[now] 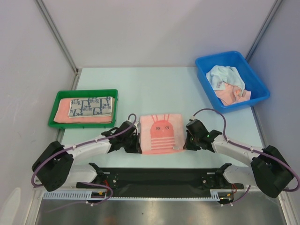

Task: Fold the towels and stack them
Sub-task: Fold the towel

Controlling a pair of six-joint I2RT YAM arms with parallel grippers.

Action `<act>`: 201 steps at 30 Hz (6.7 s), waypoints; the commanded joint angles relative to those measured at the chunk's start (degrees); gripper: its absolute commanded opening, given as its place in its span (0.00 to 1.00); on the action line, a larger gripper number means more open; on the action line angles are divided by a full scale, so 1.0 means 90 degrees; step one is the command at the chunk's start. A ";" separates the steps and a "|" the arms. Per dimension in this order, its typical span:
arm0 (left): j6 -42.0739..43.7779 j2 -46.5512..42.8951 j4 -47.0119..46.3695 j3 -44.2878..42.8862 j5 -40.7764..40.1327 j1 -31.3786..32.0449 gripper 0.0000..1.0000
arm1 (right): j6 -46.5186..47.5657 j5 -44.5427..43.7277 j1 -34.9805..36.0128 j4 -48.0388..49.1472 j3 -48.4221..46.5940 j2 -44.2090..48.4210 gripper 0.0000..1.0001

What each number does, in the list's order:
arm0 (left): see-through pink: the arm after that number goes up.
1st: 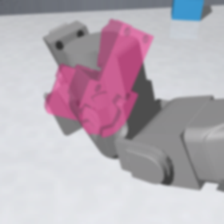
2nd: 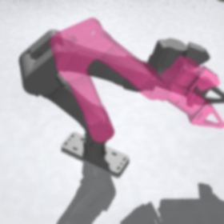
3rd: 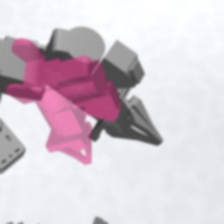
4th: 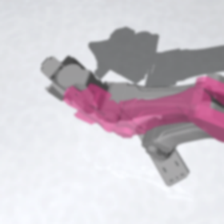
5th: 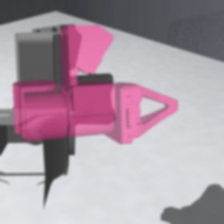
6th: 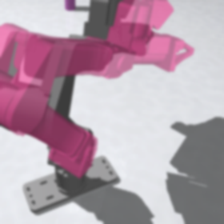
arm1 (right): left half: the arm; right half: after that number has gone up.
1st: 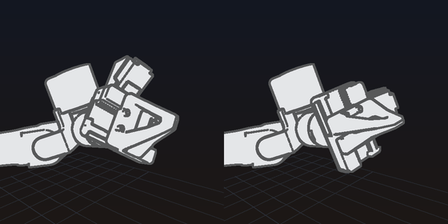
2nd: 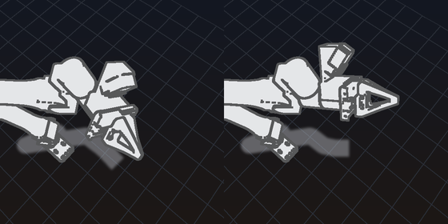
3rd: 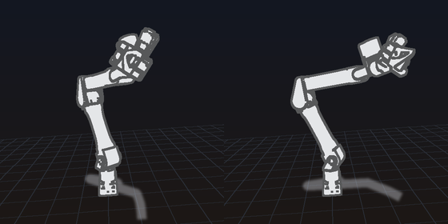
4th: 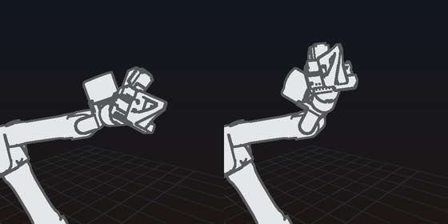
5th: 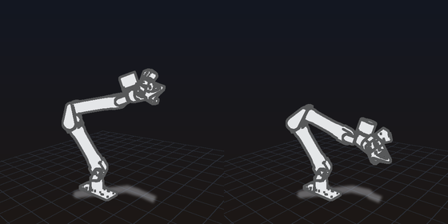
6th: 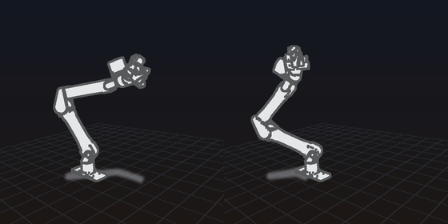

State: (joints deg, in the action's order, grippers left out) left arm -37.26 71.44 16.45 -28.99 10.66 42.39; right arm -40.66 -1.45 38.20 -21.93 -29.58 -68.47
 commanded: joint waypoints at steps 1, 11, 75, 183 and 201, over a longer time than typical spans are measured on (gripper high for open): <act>0.0067 0.0109 -0.0089 0.0126 -0.0071 0.0055 0.00 | -0.0013 -0.0219 0.0024 0.0113 0.0055 -0.0107 0.00; 0.0262 -0.0330 0.0729 -0.0430 -0.0295 0.0065 0.00 | 0.0036 -0.0366 0.0043 -0.0598 -0.0354 0.0506 0.00; 0.4792 0.4151 0.2010 -0.5890 0.0728 -0.1966 0.60 | 0.5035 0.3861 -0.3052 -0.0422 -0.4680 -0.4022 0.41; 0.4355 0.1975 0.2674 -0.3116 0.0925 -0.0677 0.17 | 0.2878 0.1099 -0.1529 -0.1185 -0.1908 -0.0948 0.16; 0.2158 0.1739 0.0948 -0.2670 0.0877 -0.0609 0.38 | 0.1599 0.1569 -0.1187 -0.0123 -0.1891 -0.0859 0.25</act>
State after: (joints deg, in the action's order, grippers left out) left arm -11.35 86.98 32.75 -56.60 17.96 36.51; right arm -22.52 12.49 26.57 -28.95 -49.23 -75.20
